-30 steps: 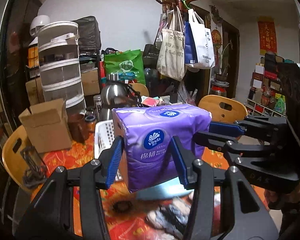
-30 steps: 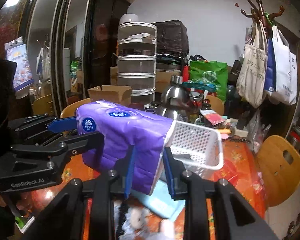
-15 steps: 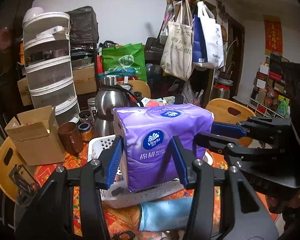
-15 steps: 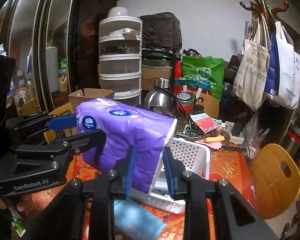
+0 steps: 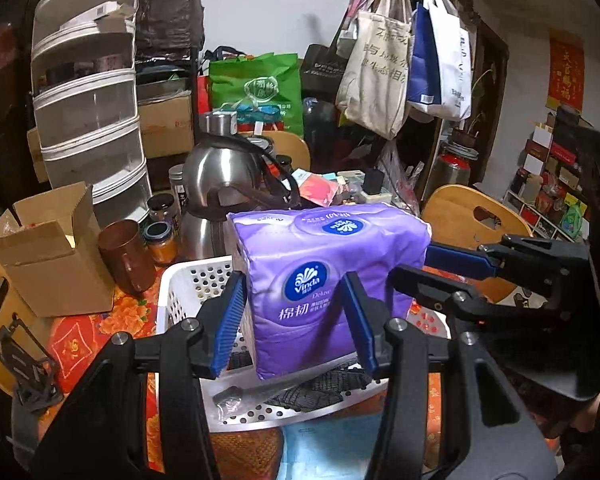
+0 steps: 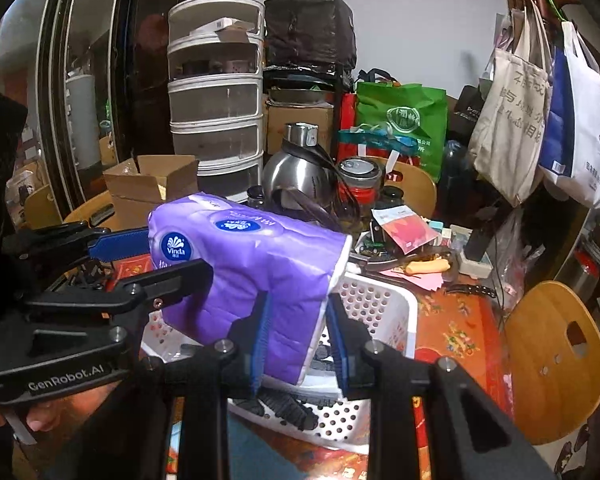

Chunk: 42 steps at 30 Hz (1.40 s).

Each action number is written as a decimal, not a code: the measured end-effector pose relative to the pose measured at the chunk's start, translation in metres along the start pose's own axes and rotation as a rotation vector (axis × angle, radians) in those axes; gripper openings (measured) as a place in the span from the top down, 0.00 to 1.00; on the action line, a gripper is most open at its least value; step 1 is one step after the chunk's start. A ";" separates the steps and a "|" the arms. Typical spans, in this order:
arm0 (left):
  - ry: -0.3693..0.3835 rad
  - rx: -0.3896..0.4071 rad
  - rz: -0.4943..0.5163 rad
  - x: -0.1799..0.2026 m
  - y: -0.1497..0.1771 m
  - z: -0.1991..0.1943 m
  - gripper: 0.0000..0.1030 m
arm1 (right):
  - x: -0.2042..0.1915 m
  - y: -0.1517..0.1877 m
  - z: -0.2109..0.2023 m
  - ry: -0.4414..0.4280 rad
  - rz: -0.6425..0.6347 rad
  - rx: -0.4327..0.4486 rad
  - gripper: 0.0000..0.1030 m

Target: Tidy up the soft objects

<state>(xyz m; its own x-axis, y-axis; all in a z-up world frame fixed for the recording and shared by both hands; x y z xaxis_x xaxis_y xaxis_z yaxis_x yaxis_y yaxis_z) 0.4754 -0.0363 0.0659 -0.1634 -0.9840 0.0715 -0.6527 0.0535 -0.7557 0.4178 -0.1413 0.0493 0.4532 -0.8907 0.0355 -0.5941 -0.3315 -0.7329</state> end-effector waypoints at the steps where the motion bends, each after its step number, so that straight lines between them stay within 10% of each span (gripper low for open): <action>1: 0.001 -0.006 -0.004 -0.002 0.001 0.003 0.55 | -0.001 0.000 0.002 0.001 -0.002 -0.002 0.74; 10: -0.030 -0.051 -0.030 -0.024 0.019 0.023 0.16 | 0.014 0.011 0.027 0.055 0.060 -0.060 0.70; 14: -0.017 -0.054 -0.072 -0.036 0.028 0.021 0.06 | 0.024 0.026 0.032 0.047 0.101 -0.089 0.49; 32: -0.010 -0.074 -0.143 -0.044 0.102 -0.018 0.06 | 0.020 0.084 0.007 -0.007 0.178 -0.072 0.39; 42: 0.090 -0.125 -0.233 -0.033 0.248 -0.069 0.06 | -0.040 0.184 -0.051 -0.130 0.149 -0.025 0.22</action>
<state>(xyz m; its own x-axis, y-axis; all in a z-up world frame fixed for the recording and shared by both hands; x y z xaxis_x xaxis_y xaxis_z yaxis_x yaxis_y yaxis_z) 0.2679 0.0209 -0.0783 -0.0597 -0.9534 0.2959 -0.7657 -0.1464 -0.6264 0.2565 -0.1820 -0.0525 0.4400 -0.8834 -0.1612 -0.6764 -0.2079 -0.7066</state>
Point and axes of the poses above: each gripper's, at about its wrist camera, not at the fingertips, and z roughly the way its jaws point, x to its right, y to its underside, the point moved 8 cm from there along z, roughly the way its jaws point, and after that the axes turned 7 degrees about -x, right-handed, at the moved point
